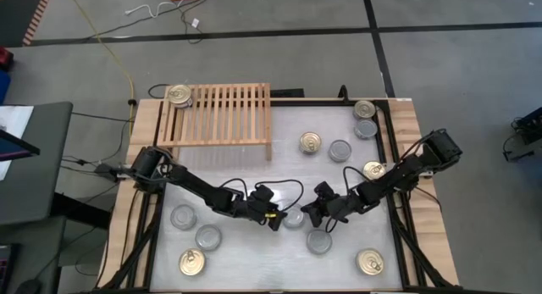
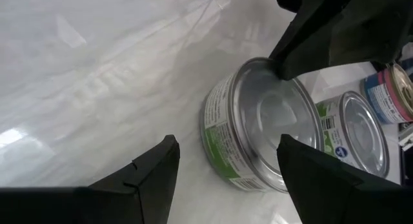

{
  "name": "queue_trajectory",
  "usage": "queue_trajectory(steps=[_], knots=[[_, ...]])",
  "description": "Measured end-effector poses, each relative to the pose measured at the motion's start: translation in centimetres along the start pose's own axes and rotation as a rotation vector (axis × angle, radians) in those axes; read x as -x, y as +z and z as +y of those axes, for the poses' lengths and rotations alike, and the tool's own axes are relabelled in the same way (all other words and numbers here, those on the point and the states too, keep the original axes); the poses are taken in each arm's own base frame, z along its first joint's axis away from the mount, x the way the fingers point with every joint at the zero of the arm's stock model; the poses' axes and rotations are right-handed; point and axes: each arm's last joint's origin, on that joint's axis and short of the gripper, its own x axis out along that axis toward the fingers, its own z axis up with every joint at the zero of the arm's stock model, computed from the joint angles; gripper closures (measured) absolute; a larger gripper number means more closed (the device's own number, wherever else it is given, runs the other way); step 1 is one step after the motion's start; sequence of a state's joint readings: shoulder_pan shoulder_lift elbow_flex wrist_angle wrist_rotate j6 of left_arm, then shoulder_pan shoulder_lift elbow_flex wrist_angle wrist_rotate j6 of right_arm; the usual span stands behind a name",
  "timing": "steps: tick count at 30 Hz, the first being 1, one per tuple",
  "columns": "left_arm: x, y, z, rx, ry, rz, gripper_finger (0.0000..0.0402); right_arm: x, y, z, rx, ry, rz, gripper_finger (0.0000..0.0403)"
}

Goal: Stack canned seafood by type on shelf
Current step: Put the green tuna can on the shelf

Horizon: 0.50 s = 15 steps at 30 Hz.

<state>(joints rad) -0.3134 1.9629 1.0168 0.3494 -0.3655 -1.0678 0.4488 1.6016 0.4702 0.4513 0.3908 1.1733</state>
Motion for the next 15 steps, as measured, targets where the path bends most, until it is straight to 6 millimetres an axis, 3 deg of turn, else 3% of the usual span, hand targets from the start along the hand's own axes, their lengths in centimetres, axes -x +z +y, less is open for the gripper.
queue_trajectory(steps=[6,15], knots=[[0.0,-0.04,-0.03,0.018,-0.009,0.016,0.0151,-0.07,0.14,-0.11,-0.007,-0.008,-0.002,0.0343],[0.0,-0.06,-0.04,0.059,-0.012,0.021,0.0151,-0.12,0.24,-0.22,-0.008,-0.014,-0.002,0.0389]])
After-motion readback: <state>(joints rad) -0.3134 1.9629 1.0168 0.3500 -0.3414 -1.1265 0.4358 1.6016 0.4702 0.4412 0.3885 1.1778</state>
